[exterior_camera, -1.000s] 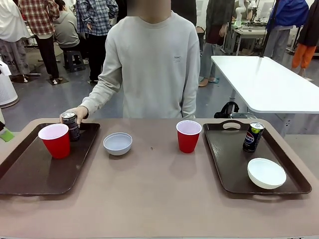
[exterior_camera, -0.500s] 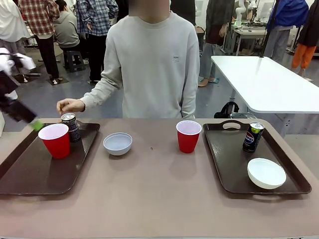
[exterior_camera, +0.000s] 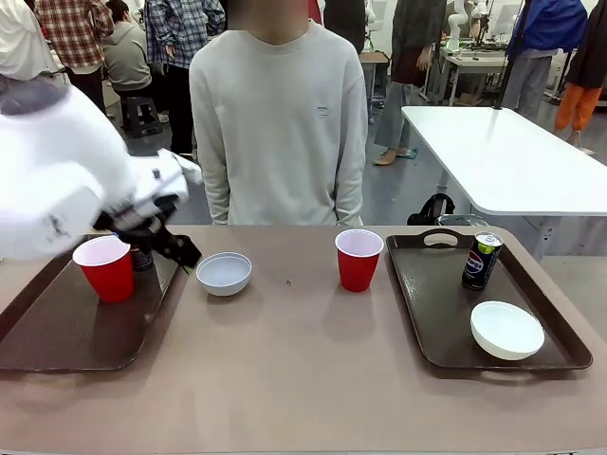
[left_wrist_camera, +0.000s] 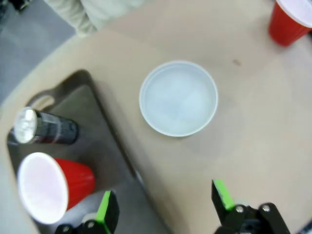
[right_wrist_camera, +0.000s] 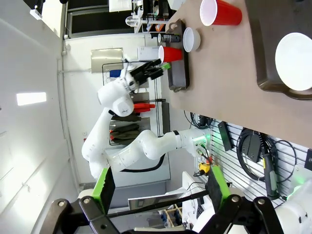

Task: Prepare tableware on both trays.
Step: Pick up a Picnic Bowl from the table and place it on a Handle tray.

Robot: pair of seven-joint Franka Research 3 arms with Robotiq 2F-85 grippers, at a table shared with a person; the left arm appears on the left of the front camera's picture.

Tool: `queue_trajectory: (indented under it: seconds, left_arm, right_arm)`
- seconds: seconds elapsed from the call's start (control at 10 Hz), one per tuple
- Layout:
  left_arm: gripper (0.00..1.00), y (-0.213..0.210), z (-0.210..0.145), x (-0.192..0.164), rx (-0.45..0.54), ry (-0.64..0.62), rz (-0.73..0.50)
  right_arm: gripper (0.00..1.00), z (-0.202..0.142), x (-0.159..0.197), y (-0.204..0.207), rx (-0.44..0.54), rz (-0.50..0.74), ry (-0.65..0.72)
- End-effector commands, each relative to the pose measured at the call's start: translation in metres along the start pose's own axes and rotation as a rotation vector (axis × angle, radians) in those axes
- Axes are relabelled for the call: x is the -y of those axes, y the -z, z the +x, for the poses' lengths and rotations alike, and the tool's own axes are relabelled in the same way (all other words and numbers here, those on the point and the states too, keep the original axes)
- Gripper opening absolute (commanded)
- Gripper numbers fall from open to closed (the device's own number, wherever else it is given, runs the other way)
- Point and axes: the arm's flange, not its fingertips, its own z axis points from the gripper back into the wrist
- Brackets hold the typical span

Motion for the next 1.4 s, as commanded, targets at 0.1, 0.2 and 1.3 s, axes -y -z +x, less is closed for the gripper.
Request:
queue_trajectory:
  seconds: [0.1, 0.2, 1.3]
  left_arm:
    - [1.0, 0.056, -0.021, 0.024, -0.122, -0.062, 0.105]
    - [1.0, 0.025, -0.02, 0.015, -0.166, -0.071, -0.07]
    - [1.0, 0.055, 0.092, 0.025, -0.258, -0.22, 0.091]
  right_arm:
    - [1.0, 0.0, 0.001, 0.002, 0.001, 0.026, -0.016]
    - [1.0, 0.0, 0.001, 0.002, 0.001, 0.026, -0.016]
    - [1.0, 0.0, 0.001, 0.002, 0.001, 0.026, -0.016]
